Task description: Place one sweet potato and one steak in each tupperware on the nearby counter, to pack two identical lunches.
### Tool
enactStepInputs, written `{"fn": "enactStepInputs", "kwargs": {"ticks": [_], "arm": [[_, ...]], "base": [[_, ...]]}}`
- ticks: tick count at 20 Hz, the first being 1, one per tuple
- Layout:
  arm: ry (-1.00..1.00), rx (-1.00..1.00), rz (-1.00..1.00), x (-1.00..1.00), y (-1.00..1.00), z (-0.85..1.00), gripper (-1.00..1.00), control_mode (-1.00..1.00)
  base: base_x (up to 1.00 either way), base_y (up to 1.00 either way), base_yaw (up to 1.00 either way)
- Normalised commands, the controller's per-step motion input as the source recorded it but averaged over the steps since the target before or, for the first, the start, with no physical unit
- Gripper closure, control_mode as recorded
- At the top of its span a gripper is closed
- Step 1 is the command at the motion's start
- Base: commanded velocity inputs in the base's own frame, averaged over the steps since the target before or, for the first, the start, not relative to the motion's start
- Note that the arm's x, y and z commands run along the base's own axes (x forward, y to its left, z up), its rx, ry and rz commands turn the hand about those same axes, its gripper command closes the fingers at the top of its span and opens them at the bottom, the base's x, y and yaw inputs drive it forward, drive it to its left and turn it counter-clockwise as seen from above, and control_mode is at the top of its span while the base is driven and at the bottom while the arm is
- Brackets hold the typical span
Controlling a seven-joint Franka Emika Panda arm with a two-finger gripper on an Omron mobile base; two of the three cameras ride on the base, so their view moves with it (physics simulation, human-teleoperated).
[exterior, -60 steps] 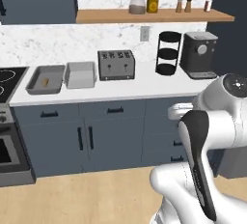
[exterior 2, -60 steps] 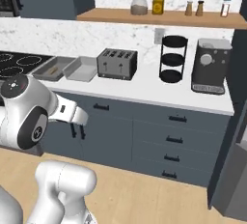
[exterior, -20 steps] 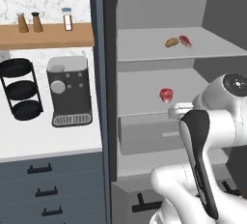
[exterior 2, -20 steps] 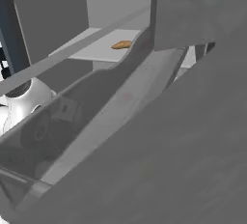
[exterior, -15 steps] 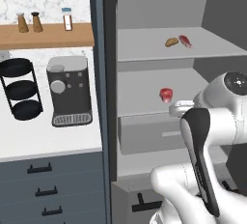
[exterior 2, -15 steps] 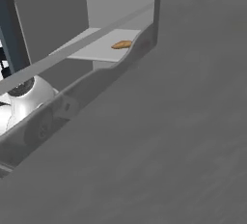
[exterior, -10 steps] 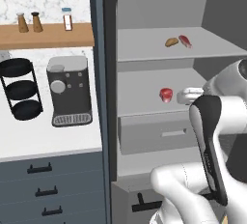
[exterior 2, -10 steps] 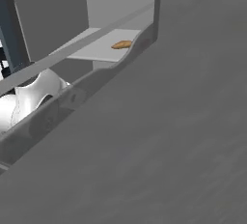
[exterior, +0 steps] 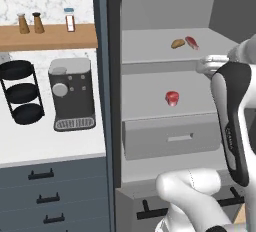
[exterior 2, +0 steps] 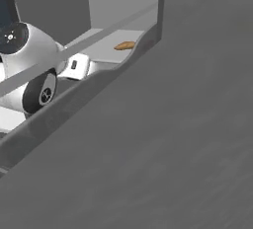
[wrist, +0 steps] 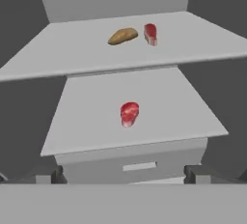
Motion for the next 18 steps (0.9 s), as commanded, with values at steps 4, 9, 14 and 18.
{"fn": "enactStepInputs", "kwargs": {"ticks": [4,9,14,18], "arm": [[-0.02,-0.03,0.00,0.33,-0.24,0.37,-1.00,-1.00],[-0.01,-0.01,0.00,0.62,-0.26,0.00,-1.00,-1.00],[-0.01,-0.01,0.00,0.72,-0.26,0.00,-1.00,-1.00],[0.00,0.00,0.00,0.73,-0.39,-0.19,-1.00,-1.00]], "base": [[0.00,0.00,0.00],[0.00,0.00,0.00],[0.00,0.00,0.00],[0.00,0.00,0.00]]}}
